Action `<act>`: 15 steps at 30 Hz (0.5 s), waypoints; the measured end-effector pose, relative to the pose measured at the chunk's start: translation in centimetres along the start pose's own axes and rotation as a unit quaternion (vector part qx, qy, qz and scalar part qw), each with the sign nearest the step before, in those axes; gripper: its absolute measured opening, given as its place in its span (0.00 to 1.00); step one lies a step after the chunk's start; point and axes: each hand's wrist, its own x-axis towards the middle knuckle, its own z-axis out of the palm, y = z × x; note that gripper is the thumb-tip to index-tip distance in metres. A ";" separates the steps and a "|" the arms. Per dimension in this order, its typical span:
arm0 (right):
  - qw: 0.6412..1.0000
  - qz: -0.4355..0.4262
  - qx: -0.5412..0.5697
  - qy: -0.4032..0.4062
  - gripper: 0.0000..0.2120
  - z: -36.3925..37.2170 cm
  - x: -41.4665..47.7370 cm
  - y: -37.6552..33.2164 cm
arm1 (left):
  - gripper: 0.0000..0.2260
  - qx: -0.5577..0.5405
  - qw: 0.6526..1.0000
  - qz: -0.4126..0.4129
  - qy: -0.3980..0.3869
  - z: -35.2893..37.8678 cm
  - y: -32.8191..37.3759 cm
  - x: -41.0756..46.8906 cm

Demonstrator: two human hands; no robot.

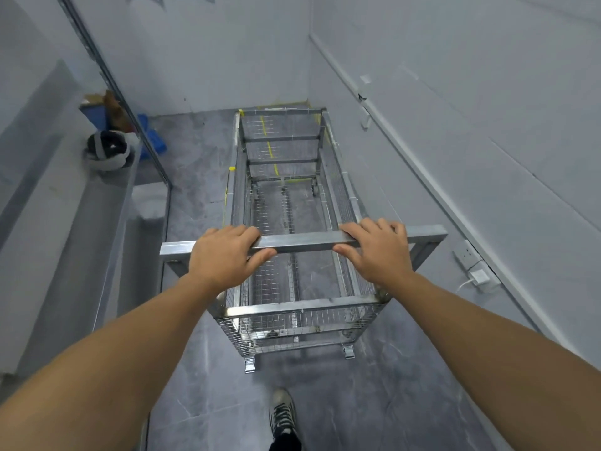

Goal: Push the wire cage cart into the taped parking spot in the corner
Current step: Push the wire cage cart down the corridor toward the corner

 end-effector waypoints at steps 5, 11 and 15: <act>1.000 0.000 -0.003 0.016 0.26 2.2 5.9 0.9 | 0.21 -0.002 1.000 0.005 -0.001 1.6 -3.5 5.2; 1.000 -0.001 -0.005 0.024 0.26 4.8 12.9 1.4 | 0.23 -0.010 1.000 0.005 -0.024 3.9 -8.0 11.4; 1.000 -0.004 -0.003 0.028 0.27 6.4 17.5 1.6 | 0.22 -0.008 1.000 0.001 -0.021 5.4 -11.0 15.2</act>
